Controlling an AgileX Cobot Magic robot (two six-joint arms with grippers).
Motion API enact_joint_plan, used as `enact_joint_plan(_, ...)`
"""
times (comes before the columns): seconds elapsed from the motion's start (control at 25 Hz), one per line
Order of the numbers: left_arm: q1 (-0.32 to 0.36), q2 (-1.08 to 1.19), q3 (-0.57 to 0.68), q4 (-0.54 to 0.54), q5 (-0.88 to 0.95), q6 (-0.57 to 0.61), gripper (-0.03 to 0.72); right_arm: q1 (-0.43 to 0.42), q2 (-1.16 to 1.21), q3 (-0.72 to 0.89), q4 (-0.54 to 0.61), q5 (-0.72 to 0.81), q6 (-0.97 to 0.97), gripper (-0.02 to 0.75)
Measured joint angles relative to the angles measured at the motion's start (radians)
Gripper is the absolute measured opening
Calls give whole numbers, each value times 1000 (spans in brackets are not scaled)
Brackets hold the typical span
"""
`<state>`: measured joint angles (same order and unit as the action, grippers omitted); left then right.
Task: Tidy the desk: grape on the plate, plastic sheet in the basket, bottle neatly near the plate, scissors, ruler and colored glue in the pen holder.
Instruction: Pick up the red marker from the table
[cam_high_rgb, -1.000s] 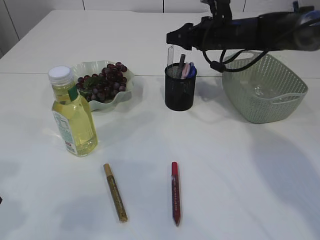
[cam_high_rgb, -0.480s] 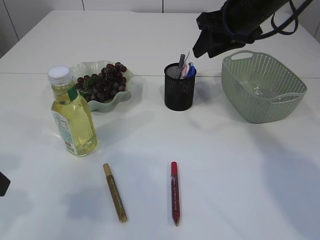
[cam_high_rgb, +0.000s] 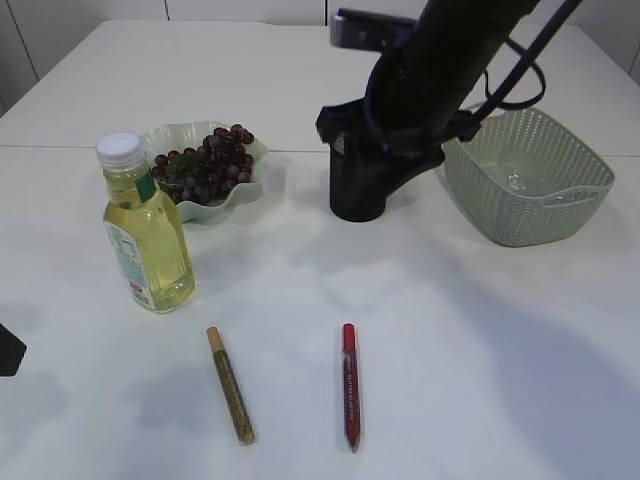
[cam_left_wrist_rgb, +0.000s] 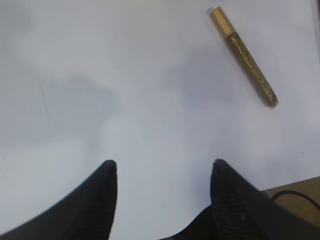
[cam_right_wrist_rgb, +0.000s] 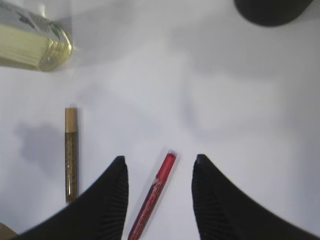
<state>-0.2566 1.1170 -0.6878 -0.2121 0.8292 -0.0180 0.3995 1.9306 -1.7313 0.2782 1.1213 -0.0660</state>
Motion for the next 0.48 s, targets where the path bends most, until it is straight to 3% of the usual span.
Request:
enact_joint_plan(0.24,0,0,0,0,-6,0,435,78,0,136,-12,-1,115,345)
enact_joint_plan(0.48,0,0,0,-2,-6,0,435,86,2,229,-21,-11,296,345)
